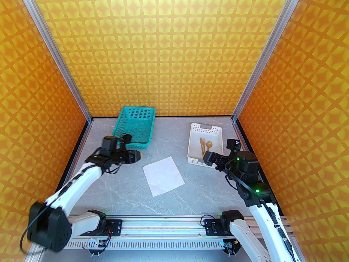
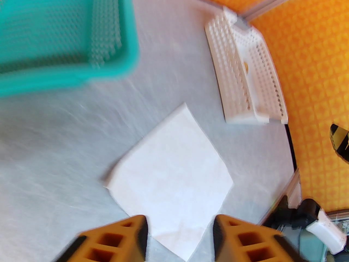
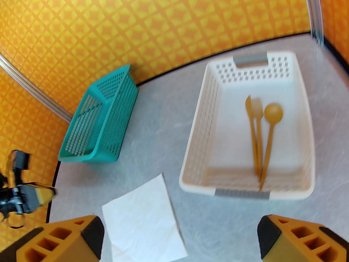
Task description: Place the utensils on the paper napkin and roll it up
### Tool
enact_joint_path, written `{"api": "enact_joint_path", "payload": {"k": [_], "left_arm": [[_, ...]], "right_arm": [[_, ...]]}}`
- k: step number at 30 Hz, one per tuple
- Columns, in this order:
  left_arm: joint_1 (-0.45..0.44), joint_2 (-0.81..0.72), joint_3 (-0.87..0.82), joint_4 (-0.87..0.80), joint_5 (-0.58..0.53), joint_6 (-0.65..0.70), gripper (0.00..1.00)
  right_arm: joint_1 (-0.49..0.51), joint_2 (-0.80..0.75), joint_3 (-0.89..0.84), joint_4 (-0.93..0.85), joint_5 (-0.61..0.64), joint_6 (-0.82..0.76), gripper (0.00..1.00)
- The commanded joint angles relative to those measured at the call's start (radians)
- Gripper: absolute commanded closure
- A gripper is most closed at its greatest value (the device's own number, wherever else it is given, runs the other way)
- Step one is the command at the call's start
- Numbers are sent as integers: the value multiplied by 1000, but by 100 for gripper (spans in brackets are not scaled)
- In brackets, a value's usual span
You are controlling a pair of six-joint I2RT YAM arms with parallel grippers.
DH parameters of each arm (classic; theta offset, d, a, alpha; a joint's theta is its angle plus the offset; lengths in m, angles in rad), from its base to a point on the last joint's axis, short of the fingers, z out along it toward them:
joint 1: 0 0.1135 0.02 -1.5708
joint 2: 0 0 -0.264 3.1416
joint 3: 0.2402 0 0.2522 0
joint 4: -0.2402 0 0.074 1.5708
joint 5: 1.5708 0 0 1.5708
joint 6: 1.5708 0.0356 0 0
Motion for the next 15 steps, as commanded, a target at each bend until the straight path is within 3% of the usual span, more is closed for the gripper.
{"api": "enact_joint_path", "payload": {"k": [1,9,15], "left_arm": [[-62,99,58,41,37,-18,73],[-111,306,75,100,33,-51,89],[-120,387,74,105,-30,-47,92]], "right_arm": [[-2,-1,6,-26,-25,34,1],[-2,0,2,-41,3,33,1],[-2,5,0,-40,16,33,2]]}}
